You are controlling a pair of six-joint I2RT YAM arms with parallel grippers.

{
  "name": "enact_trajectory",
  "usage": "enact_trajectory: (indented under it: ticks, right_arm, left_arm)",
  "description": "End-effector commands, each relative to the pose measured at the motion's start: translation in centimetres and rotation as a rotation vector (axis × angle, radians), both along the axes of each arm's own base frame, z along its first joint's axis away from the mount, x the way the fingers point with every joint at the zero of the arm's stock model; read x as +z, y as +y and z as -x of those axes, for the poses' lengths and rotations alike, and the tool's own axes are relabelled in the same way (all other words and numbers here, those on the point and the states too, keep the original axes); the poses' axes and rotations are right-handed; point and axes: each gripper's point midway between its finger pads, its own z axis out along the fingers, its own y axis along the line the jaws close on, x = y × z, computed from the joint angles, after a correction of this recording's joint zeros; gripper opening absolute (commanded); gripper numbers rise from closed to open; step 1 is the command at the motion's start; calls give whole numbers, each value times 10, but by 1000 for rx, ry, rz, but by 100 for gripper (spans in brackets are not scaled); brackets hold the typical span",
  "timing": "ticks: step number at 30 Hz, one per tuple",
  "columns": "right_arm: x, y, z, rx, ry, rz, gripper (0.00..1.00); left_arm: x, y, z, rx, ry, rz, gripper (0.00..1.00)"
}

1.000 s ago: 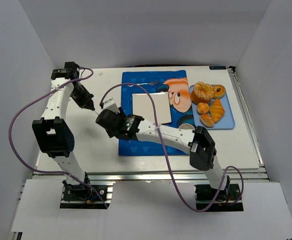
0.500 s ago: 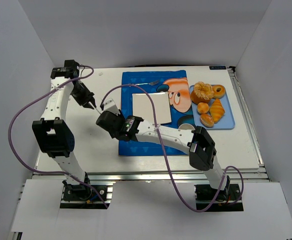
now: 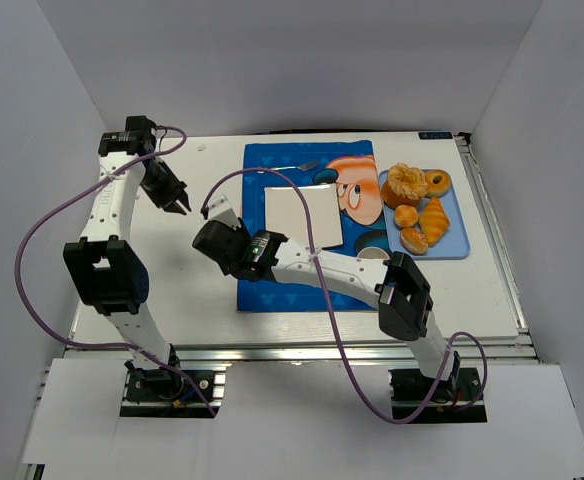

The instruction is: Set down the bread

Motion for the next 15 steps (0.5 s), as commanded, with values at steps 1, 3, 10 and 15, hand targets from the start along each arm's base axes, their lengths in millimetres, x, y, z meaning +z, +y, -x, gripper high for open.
enact_trajectory:
  ticks: [1,3,10,15]
  right_arm:
    - [35,0,-3,-16,-51,-84,49]
    - [35,0,-4,-14,-52,-83,49]
    - [45,2,-13,-16,-66,-81,49]
    - [65,-35,-60,-144,16,-103,48]
  left_arm:
    - [5,2,10,-19,24,-8,26]
    - [9,4,8,-15,12,-22,30]
    - [32,30,-2,42,-68,-128,34]
    - [84,65,1,143,-221,-258,35]
